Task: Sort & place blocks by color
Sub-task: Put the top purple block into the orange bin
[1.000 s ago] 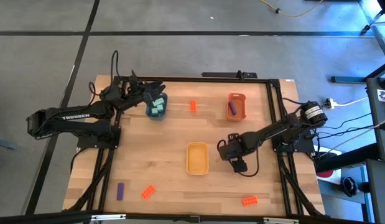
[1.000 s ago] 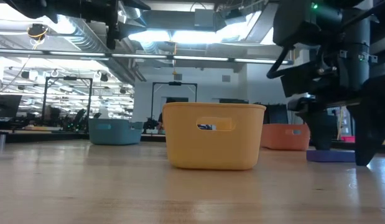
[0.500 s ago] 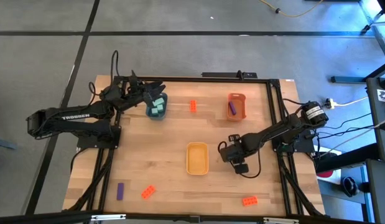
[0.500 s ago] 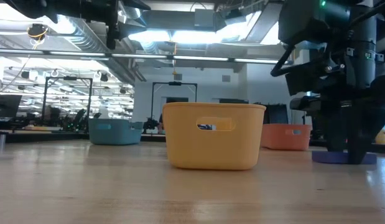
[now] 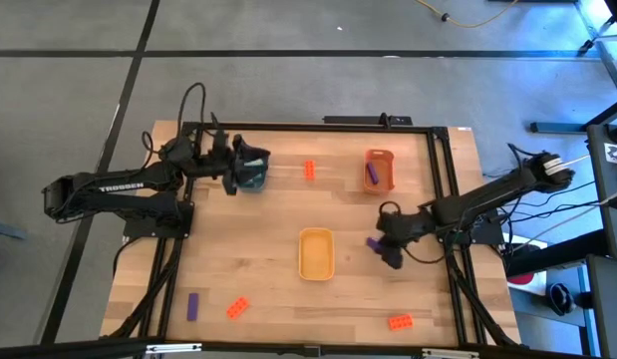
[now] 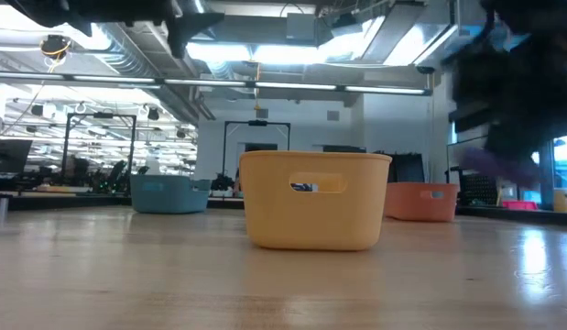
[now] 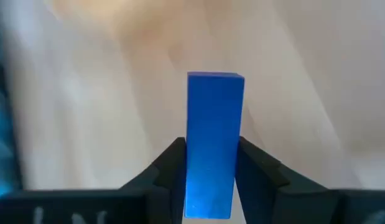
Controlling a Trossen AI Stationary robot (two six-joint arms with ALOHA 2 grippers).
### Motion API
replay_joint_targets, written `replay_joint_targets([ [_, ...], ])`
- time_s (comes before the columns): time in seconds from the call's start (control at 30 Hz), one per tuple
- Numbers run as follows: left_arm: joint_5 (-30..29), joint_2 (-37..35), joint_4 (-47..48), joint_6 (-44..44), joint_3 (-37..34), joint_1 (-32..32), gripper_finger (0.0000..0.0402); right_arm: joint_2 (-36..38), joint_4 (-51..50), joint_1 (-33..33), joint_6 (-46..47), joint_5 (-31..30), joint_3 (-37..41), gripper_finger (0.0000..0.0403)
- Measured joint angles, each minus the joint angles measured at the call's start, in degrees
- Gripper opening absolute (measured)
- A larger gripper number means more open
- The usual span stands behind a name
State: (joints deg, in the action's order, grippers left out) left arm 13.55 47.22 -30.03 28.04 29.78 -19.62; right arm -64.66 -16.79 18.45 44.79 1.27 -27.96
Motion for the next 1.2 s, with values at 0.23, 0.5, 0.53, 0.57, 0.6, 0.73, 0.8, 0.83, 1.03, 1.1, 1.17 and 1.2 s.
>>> replay_joint_targets([
  [0.23, 1.5, 0.0, 0.49, -18.92, 0.0, 1.98, 0.0262, -1.39, 25.4, -4.93, -1.23, -12.65, -0.73, 0.0105],
  [0.5, -3.88, 0.02, 0.9, -21.62, -0.02, 4.19, 0.0262, -4.33, 27.84, -13.81, -20.88, -15.87, -15.79, 0.0105],
  [0.53, -3.93, 0.02, 0.87, -19.91, -0.02, 4.53, 0.0262, -4.28, 28.1, -14.64, -23.2, -15.06, -17.32, 0.0105],
  [0.57, -3.92, 0.02, 0.88, -18.05, -0.02, 4.92, 0.0262, -4.28, 28.15, -15.54, -24.87, -14.05, -18.54, 0.0105],
  [0.6, -3.88, 0.0, 0.82, -16.24, -0.02, 5.28, 0.0262, -4.24, 27.71, -16.34, -26.51, -12.93, -19.55, 0.0105],
  [0.73, -3.82, 0.02, 0.82, -14.22, -0.02, 6.03, 0.0262, -4.02, 27.89, -18.55, -29.5, -8.37, -22.06, 0.0105],
  [0.8, -4.0, 0.02, 0.84, -14.1, -0.02, 6.2, 0.0262, -4.05, 27.69, -19.3, -29.66, -6.19, -22.13, 0.0105],
  [0.83, -4.2, 0.02, 0.83, -13.63, -0.02, 6.22, 0.0262, -4.09, 27.31, -19.59, -29.67, -5.51, -22.11, 0.0105],
  [1.03, -6.44, 0.02, 0.84, -12.69, -0.02, 6.21, 0.0262, -4.09, 27.56, -20.27, -29.91, -4.11, -22.06, 0.0105],
  [1.1, -6.42, 0.01, 0.84, -11.81, -0.02, 6.21, 0.0262, -4.09, 27.66, -20.27, -29.92, -4.08, -22.06, 0.0105],
  [1.17, -6.47, 0.01, 0.84, -11.69, -0.02, 6.21, 0.0262, -4.09, 27.62, -20.27, -29.92, -4.02, -22.06, 0.0105],
  [1.2, -6.49, 0.02, 0.84, -11.68, -0.02, 6.21, 0.0262, -4.09, 27.64, -20.27, -29.92, -3.98, -22.06, 0.0105],
])
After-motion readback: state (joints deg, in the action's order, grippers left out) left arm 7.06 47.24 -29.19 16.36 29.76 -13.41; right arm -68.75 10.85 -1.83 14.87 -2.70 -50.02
